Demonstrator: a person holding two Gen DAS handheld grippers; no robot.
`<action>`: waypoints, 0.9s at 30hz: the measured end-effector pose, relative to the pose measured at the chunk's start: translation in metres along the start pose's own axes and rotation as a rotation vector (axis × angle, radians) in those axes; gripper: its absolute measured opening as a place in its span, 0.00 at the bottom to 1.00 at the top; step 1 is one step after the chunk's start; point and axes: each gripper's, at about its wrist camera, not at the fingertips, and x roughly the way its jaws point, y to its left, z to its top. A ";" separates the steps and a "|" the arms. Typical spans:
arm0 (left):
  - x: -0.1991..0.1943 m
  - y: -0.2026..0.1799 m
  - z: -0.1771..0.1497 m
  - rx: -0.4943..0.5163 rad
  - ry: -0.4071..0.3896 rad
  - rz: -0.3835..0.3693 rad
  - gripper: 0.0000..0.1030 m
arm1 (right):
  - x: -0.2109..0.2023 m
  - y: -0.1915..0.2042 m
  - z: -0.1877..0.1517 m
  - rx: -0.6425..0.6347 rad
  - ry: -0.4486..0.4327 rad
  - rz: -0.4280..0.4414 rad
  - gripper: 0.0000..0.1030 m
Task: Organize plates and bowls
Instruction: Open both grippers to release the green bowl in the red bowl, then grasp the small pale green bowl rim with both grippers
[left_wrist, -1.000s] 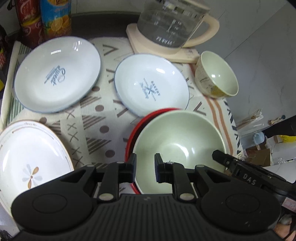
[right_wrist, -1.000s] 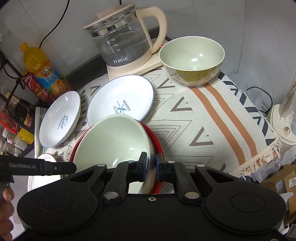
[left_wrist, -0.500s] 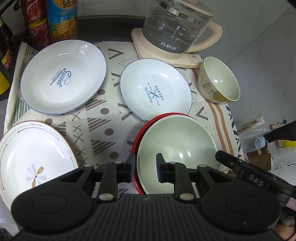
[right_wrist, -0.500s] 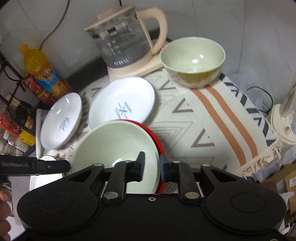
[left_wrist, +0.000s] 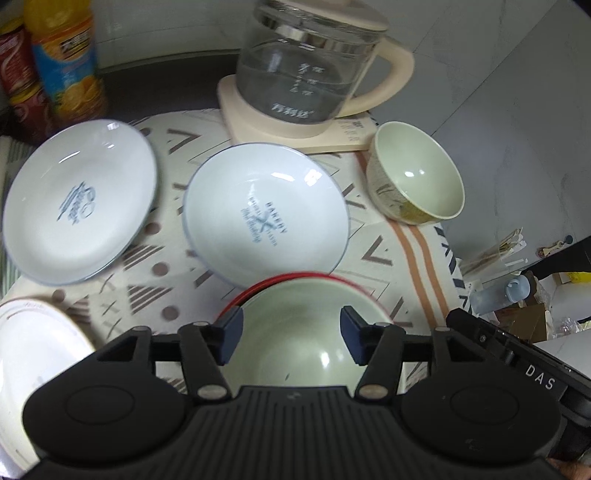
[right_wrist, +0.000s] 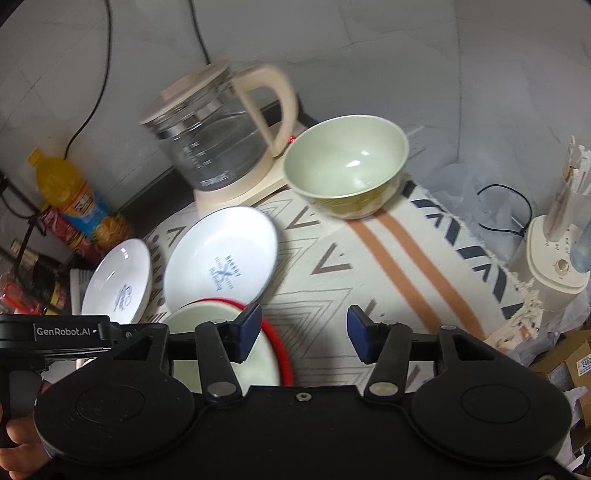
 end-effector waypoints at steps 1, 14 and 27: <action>0.002 -0.003 0.003 -0.001 -0.002 0.001 0.55 | 0.001 -0.003 0.002 0.003 -0.001 -0.001 0.50; 0.041 -0.048 0.037 -0.013 -0.041 -0.022 0.55 | 0.024 -0.047 0.047 0.027 -0.021 -0.012 0.50; 0.085 -0.081 0.069 -0.014 -0.061 -0.021 0.55 | 0.059 -0.081 0.082 0.080 -0.013 -0.053 0.50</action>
